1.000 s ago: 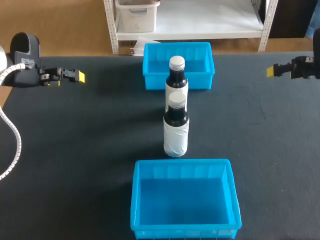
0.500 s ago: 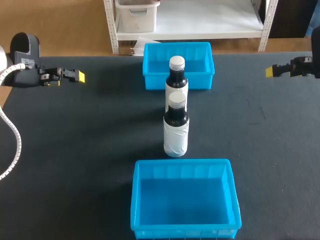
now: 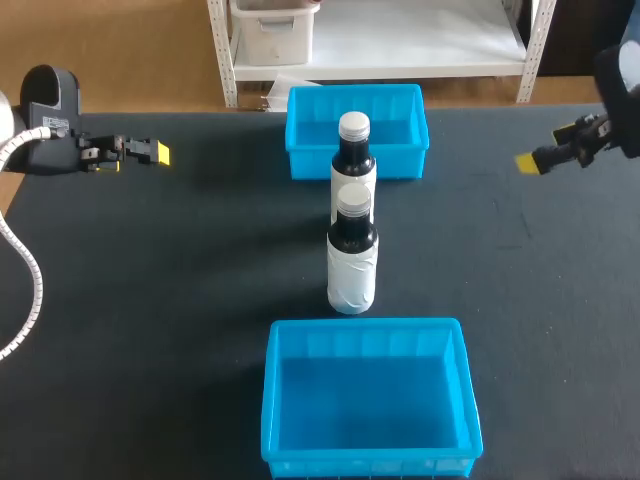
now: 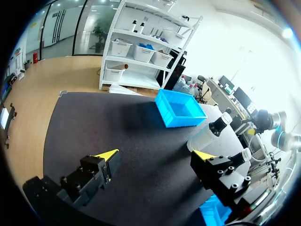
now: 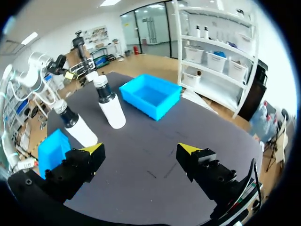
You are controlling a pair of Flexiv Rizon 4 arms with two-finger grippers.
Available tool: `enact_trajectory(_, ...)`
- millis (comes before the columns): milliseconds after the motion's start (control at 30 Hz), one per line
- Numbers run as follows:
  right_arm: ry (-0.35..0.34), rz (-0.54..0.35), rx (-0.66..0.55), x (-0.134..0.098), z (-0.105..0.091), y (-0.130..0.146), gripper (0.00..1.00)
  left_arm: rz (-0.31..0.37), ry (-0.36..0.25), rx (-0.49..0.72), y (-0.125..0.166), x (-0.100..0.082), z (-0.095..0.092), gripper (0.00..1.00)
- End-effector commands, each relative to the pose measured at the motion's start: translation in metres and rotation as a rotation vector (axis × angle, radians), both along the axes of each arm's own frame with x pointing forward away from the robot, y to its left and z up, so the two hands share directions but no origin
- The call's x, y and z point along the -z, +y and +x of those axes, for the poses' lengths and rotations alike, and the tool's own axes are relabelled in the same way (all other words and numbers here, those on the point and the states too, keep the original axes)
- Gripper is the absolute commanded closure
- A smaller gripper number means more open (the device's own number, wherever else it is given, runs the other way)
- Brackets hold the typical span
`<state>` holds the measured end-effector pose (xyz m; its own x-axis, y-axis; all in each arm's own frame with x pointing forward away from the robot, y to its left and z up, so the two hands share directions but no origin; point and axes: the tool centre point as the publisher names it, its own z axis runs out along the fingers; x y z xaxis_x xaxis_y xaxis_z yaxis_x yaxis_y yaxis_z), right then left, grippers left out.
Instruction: Pick up the bottle, and place it in the far bin if it is heavy, or in the near bin if it is light.
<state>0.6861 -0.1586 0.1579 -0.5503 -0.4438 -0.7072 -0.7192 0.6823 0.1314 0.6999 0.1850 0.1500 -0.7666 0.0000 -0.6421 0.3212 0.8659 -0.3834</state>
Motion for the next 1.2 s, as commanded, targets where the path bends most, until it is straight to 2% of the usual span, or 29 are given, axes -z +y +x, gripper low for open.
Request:
enact_trajectory(33,0.095,0.039,-0.885,-0.001,0.005,-0.004,0.00,0.000,0.000,0.000,0.000,0.000,0.000,0.00)
enact_trajectory(367,0.095,0.039,-0.885,-0.001,0.005,-0.004,0.00,0.000,0.000,0.000,0.000,0.000,0.000,0.00)
enact_trajectory(400,0.045,0.031,-0.920,-0.001,0.004,0.001,0.00,0.000,0.000,0.000,0.000,0.000,0.000,0.00)
enact_trajectory(467,0.003,0.016,-0.944,0.000,0.002,0.010,0.00,0.000,0.000,0.000,0.000,0.000,0.000,0.00)
enact_trajectory(667,-0.084,-0.007,-0.941,0.006,-0.012,0.043,0.00,0.000,0.000,0.000,0.000,0.000,0.000,0.00)
enact_trajectory(767,-0.116,0.028,-0.935,0.008,-0.021,0.060,0.00,0.000,0.000,0.000,0.000,0.000,0.000,0.00)
enact_trajectory(1000,-0.096,0.011,-0.902,0.012,-0.040,0.098,0.00,0.000,0.000,0.000,0.000,0.000,0.000,0.00)
enact_trajectory(1200,-0.116,0.032,-0.849,0.015,-0.056,0.124,0.00,0.000,0.000,0.000,0.000,0.000,0.000,0.00)
